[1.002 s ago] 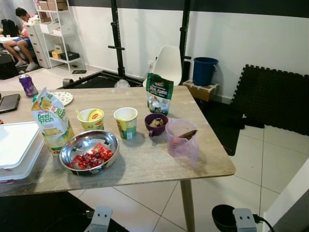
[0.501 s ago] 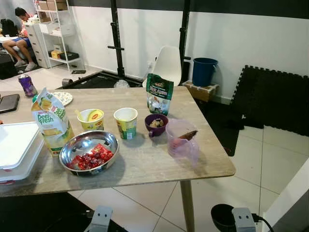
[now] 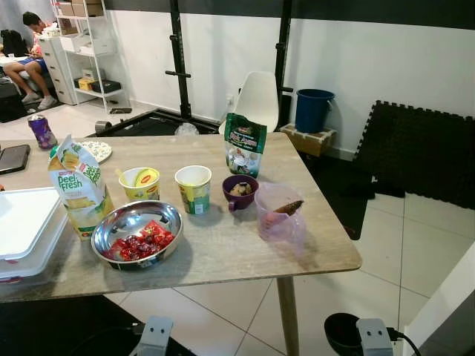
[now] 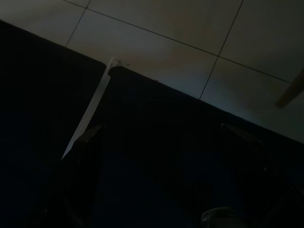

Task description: Restocking fridge

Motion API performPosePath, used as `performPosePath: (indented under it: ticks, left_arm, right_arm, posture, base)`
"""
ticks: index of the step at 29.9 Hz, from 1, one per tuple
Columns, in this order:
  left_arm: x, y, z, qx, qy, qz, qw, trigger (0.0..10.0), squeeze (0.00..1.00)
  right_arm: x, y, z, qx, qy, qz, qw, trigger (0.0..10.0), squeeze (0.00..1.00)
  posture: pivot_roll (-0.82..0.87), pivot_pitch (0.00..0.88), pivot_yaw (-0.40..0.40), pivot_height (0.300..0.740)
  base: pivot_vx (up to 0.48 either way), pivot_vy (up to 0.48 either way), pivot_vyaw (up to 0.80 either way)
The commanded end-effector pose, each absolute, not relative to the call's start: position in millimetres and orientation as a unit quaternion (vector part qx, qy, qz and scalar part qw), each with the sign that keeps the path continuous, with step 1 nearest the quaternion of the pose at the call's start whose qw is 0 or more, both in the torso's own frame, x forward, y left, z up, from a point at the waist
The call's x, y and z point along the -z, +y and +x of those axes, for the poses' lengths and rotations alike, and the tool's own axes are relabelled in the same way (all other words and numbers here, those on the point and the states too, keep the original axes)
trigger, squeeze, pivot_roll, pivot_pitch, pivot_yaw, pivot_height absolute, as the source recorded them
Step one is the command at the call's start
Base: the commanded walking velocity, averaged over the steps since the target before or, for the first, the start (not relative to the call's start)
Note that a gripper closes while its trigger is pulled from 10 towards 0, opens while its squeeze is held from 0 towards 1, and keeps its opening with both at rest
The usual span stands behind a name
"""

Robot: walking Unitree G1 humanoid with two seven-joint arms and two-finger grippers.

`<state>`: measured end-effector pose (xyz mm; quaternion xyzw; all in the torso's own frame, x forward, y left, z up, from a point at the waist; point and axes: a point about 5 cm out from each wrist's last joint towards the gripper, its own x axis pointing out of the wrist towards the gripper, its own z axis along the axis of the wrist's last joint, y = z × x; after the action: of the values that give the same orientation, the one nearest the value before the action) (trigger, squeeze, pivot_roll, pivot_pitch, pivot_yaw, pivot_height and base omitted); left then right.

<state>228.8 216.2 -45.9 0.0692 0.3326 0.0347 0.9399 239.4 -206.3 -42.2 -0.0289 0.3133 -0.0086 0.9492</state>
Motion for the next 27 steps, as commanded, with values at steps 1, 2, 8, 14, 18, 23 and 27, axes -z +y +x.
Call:
performPosePath:
  ticks: [1, 2, 8, 14, 18, 23, 27]
  left_arm:
    - [50.2, 215.6, 223.4, -0.035, 0.345, 0.07, 0.935, 10.0, 0.0]
    - [49.9, 215.6, 223.8, -0.035, 0.344, 0.07, 0.936, 10.0, 0.0]
    - [48.9, 215.4, 226.0, -0.032, 0.344, 0.073, 0.936, 10.0, 0.0]
    - [47.1, 216.3, 228.7, -0.028, 0.343, 0.076, 0.936, 10.0, 0.0]
    - [44.7, 216.5, 232.4, -0.027, 0.339, 0.079, 0.937, 10.0, 0.0]
    - [46.0, 216.3, 230.6, -0.03, 0.342, 0.078, 0.936, 10.0, 0.0]
    - [48.0, 215.8, 228.3, -0.029, 0.348, 0.079, 0.934, 10.0, 0.0]
  right_arm:
    - [42.1, -209.3, 239.1, 0.014, 0.316, -0.028, 0.948, 10.0, 0.0]
    - [42.0, -209.3, 239.3, 0.014, 0.316, -0.028, 0.948, 10.0, 0.0]
    - [40.8, -208.1, 241.3, 0.021, 0.312, -0.022, 0.95, 10.0, 0.0]
    - [41.6, -205.5, 241.1, 0.026, 0.312, -0.015, 0.95, 10.0, 0.0]
    - [45.7, -202.0, 236.1, 0.025, 0.319, -0.012, 0.947, 10.0, 0.0]
    - [45.5, -200.8, 236.7, 0.024, 0.318, -0.011, 0.948, 10.0, 0.0]
    - [44.8, -201.0, 237.8, 0.024, 0.318, -0.012, 0.948, 10.0, 0.0]
  posture:
    - [-0.01, 0.06, -0.014, 0.74]
    - [-0.01, 0.06, -0.014, 0.74]
    - [0.0, 0.054, 0.007, 0.74]
    - [0.02, 0.057, 0.02, 0.74]
    - [0.03, 0.063, 0.012, 0.74]
    - [0.03, 0.067, 0.013, 0.74]
    - [0.03, 0.064, 0.017, 0.74]
  base:
    - [0.0, 0.0, 0.0]
    - [0.0, 0.0, 0.0]
    - [0.0, 0.0, 0.0]
    - [0.0, 0.0, 0.0]
    - [0.0, 0.0, 0.0]
    - [0.0, 0.0, 0.0]
    - [0.0, 0.0, 0.0]
